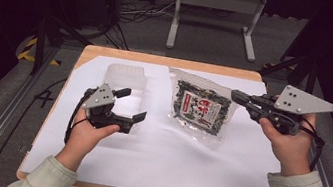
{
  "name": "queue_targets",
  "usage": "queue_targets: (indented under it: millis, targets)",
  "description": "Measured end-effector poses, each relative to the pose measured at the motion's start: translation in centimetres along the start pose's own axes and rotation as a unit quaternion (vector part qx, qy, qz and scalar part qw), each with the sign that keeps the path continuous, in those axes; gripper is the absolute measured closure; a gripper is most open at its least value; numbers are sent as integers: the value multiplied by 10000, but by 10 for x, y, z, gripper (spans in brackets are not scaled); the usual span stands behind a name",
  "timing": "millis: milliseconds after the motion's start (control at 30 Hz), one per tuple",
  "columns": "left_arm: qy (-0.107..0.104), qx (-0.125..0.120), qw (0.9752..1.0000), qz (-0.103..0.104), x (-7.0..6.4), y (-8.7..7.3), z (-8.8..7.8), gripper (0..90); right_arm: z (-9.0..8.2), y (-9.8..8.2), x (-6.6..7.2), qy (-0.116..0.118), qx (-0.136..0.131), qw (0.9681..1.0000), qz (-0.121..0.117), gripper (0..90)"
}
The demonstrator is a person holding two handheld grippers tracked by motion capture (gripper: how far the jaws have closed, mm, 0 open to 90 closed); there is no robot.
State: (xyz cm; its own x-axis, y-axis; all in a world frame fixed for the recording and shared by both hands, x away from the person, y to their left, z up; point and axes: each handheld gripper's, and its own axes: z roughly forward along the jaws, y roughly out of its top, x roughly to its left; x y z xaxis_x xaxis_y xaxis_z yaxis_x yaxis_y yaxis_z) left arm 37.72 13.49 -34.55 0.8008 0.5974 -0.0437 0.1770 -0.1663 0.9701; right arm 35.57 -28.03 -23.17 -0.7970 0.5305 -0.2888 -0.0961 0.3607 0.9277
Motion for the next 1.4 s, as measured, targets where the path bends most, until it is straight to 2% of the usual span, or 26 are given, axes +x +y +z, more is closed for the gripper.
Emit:
queue_targets:
  millis: [200, 433, 467, 600, 700, 900, 967, 1067, 1167, 1233, 1367, 1400]
  targets:
    - [-193, -88, 9998, -5, -7, 10, 8, 101, 0, 13, 9, 310, -251, 9992, 83, 900]
    - [-351, -142, 9992, 143, -14, 17, 16, 83, 2, 24, 20, 510, -376, 9980, -27, 900]
    - [-460, -118, 9988, 152, -16, 18, 20, 76, 4, 27, 22, 576, -404, 9975, -53, 900]
    - [-670, -147, 9975, 155, -19, 20, 25, 56, 6, 30, 25, 730, -483, 9962, -36, 900]
    - [-811, -259, 9963, 134, -20, 20, 27, 48, 9, 30, 26, 815, -548, 9952, -14, 900]
    - [-967, -439, 9941, 199, -25, 24, 30, 39, 15, 29, 29, 906, -585, 9942, 24, 900]
    - [-1069, -508, 9927, 217, -29, 27, 32, 48, 18, 29, 30, 918, -627, 9938, 55, 900]
    - [-1128, -548, 9919, 217, -30, 29, 35, 56, 19, 29, 30, 939, -664, 9933, 82, 900]
    - [-1338, -583, 9891, 216, -31, 29, 39, 107, 21, 28, 30, 956, -722, 9927, 105, 900]
    - [-1329, -559, 9892, 250, -30, 28, 41, 109, 22, 27, 31, 936, -735, 9928, 119, 900]
    - [-1388, -577, 9885, 190, -27, 25, 43, 205, 23, 24, 29, 920, -774, 9925, 206, 900]
    - [-1463, -578, 9874, 175, -26, 25, 43, 232, 23, 22, 28, 902, -814, 9923, 255, 900]
